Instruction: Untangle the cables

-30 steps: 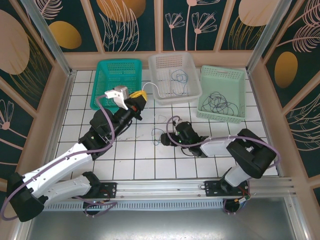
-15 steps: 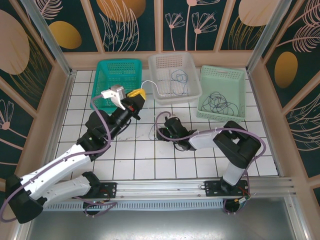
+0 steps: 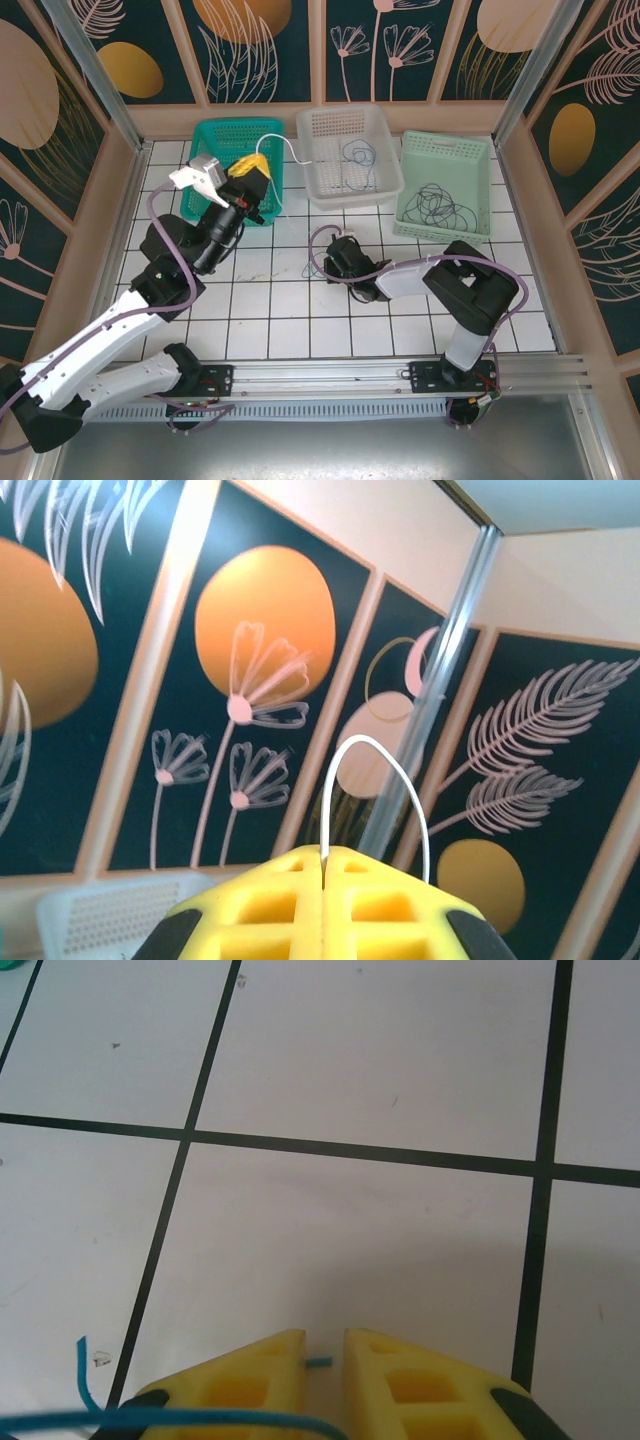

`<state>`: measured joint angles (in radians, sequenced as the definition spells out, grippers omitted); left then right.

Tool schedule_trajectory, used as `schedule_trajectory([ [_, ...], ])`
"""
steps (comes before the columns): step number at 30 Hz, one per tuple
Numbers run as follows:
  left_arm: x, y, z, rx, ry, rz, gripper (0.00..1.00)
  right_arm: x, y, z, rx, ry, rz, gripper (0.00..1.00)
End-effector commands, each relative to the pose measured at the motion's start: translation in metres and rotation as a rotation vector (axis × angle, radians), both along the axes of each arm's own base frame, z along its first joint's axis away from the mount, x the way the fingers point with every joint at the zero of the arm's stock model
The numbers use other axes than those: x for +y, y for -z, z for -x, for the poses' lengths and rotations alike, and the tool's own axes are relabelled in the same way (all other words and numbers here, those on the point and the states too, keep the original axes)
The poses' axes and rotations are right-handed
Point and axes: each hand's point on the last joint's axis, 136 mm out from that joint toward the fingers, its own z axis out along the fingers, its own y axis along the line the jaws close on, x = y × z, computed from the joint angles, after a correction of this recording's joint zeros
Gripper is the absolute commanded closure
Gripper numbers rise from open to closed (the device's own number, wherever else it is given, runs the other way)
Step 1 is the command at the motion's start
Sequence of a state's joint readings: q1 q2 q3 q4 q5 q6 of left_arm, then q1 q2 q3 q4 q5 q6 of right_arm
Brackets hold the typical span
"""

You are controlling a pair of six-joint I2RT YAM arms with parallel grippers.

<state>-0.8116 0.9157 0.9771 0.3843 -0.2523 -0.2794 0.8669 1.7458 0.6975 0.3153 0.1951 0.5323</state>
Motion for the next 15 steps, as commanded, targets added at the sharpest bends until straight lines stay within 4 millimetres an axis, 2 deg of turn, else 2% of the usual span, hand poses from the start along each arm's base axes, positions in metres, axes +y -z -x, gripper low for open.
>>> schedule_trajectory([
  [1,0.017,-0.03,0.001,-0.066,-0.104,-0.049,0.96,-0.048,0.074,0.046,0.215,-0.013,0.223,0.85],
  [8,0.033,-0.066,-0.001,-0.13,-0.221,-0.088,0.95,-0.049,0.071,0.051,0.207,-0.022,0.192,0.94],
  [15,0.039,-0.084,-0.009,-0.166,-0.315,-0.132,0.95,-0.05,0.061,0.053,0.177,-0.044,0.17,0.98],
])
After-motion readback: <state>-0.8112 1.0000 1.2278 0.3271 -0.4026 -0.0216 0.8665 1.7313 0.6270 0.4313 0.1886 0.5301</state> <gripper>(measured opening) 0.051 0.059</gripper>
